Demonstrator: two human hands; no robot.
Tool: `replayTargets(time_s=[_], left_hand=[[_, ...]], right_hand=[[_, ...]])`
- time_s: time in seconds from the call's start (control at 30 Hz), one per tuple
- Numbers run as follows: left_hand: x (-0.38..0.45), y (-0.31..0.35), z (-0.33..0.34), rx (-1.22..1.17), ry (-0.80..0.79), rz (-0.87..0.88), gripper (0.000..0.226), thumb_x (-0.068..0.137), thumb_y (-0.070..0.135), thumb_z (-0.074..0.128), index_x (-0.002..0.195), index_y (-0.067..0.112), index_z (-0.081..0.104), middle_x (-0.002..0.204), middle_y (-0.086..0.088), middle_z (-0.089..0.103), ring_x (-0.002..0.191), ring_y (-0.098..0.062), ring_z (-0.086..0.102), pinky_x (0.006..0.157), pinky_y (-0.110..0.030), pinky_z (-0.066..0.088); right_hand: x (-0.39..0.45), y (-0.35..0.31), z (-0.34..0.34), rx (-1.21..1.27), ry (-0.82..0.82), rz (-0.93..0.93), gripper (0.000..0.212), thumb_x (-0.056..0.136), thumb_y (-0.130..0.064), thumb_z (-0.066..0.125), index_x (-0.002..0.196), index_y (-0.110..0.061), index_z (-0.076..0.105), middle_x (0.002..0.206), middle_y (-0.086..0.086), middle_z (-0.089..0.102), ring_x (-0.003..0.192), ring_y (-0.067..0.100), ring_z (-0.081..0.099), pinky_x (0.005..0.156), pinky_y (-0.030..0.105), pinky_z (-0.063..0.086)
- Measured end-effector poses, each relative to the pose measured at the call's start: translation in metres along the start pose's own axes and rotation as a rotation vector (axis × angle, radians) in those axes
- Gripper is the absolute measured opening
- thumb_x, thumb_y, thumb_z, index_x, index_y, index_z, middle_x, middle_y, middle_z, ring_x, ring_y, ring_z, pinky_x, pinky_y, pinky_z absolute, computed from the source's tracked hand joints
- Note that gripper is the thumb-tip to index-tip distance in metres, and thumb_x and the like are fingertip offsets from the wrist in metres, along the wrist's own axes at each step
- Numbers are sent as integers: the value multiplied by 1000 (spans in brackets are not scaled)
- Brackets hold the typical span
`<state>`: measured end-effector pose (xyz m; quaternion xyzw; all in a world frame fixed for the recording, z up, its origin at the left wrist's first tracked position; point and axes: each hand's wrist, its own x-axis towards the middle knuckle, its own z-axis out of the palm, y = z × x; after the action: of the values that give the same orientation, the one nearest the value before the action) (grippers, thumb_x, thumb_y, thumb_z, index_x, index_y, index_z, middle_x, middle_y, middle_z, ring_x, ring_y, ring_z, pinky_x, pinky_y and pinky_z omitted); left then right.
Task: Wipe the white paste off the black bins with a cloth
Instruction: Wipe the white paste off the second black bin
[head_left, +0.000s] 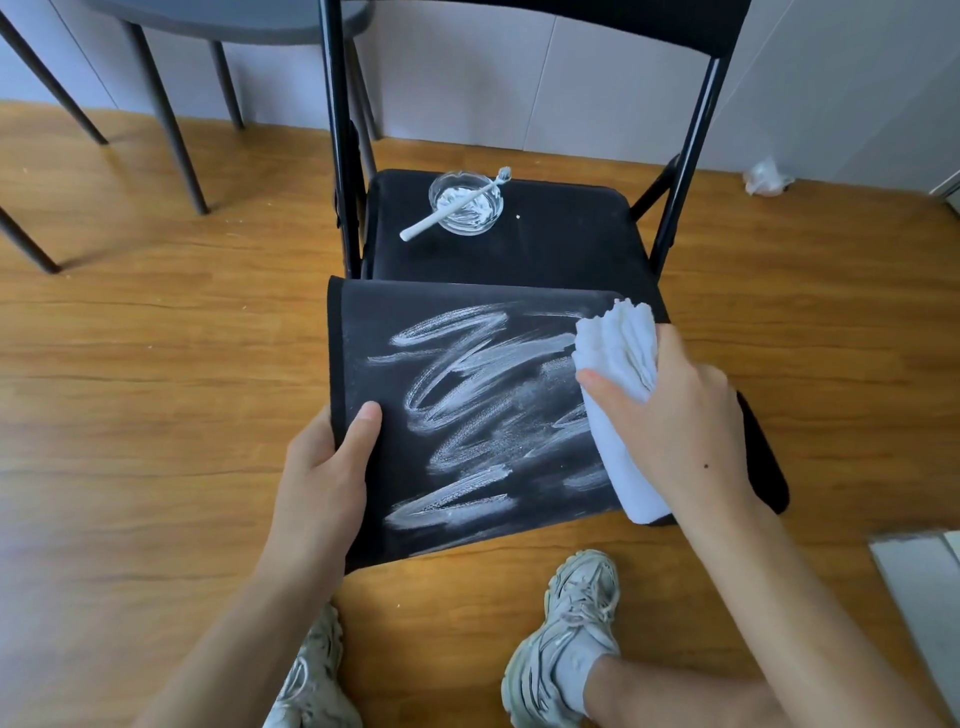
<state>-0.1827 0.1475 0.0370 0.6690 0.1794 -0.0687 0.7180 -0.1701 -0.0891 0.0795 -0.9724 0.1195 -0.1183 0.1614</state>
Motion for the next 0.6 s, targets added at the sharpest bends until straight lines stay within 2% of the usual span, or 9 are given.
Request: replayTargets(time_s=[0.13,0.23,0.3,0.37,0.53,0.6], left_hand=[[0,2,2,24,-9,34,19,102,26,49,97,23,68,90,10,76,83,-8,72,70,-25,52],[4,5,3,87,12,99,17,101,22,50,93,19,65,77,17,74,72,1,69,58,-13,49],[5,6,5,96,35,115,18,101,20,51,90,18,65,73,15,72,66,4,67,52,-9,46],[6,6,6,103,68,129,18,101,20,52,91,17,66,76,11,71,63,6,65,51,-8,45],[11,3,3,158,85,200,13,100,15,52,98,18,65,76,18,71,69,8,64,56,-7,45],[11,4,0,277,64,273,23,100,13,51,120,22,59,100,20,69,91,11,62,73,-6,47]], right_hand=[[12,-1,0,21,1,-75,34,86,-50,58,92,-21,41,74,-6,49,58,11,47,45,18,25],[35,-8,0,2,5,-136,33,88,-46,59,85,-19,39,65,-9,43,54,9,43,43,23,24],[47,-15,1,-22,18,-160,34,89,-44,59,83,-18,37,60,-11,36,53,12,40,43,24,20],[48,-19,3,-63,39,-200,34,89,-42,58,83,-18,36,59,-12,32,56,18,42,43,25,20],[-2,-6,5,-28,42,-346,15,88,-27,61,90,-15,53,65,-2,51,54,24,54,45,26,34],[-23,2,5,-5,16,-371,12,85,-23,62,93,-15,58,65,-1,55,51,24,56,44,25,36]])
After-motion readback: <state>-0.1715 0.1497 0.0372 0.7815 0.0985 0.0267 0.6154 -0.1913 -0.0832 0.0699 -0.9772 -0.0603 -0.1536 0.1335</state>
